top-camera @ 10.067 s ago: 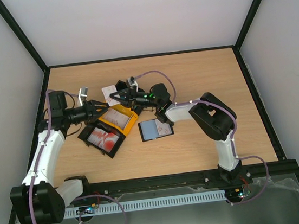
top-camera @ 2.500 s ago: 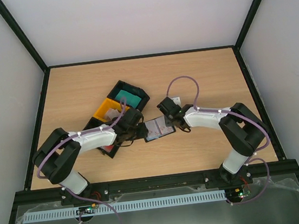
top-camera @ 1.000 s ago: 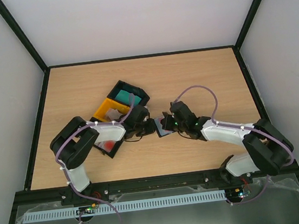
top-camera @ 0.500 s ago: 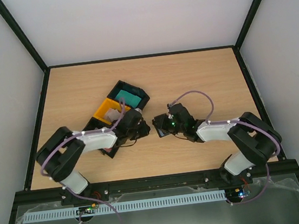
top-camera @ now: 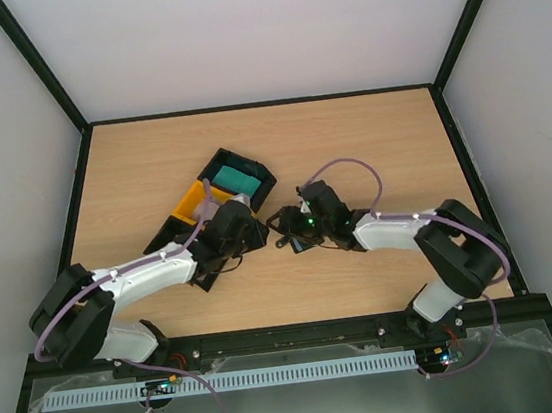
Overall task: Put the credit cards into the card holder
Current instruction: Close the card holder at the center of the board.
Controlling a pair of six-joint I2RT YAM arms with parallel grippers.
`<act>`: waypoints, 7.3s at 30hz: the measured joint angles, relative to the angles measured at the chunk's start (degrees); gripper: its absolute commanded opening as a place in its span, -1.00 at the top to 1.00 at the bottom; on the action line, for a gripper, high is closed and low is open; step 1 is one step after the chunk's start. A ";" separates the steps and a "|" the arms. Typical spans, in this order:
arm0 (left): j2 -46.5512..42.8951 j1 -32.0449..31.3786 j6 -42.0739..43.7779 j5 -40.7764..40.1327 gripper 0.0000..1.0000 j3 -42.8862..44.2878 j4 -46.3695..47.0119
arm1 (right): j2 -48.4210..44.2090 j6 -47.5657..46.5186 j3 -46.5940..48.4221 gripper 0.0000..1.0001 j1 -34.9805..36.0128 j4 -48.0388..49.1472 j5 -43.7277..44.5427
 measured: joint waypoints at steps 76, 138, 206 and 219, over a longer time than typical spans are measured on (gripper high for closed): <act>14.53 4.26 11.30 8.15 -0.30 9.07 -5.51 | -2.03 -16.79 1.57 0.96 -15.47 -10.25 -10.64; 3.43 5.07 9.40 14.29 -0.58 8.79 -8.85 | -5.70 -16.90 16.20 -0.05 1.75 -47.47 24.87; 22.58 3.21 5.70 10.49 0.37 11.82 1.73 | 2.23 -26.99 15.54 0.96 -4.17 -39.47 7.56; 23.23 3.15 5.07 10.75 0.54 11.02 4.13 | 5.35 -28.33 18.60 0.96 -4.46 -39.95 6.27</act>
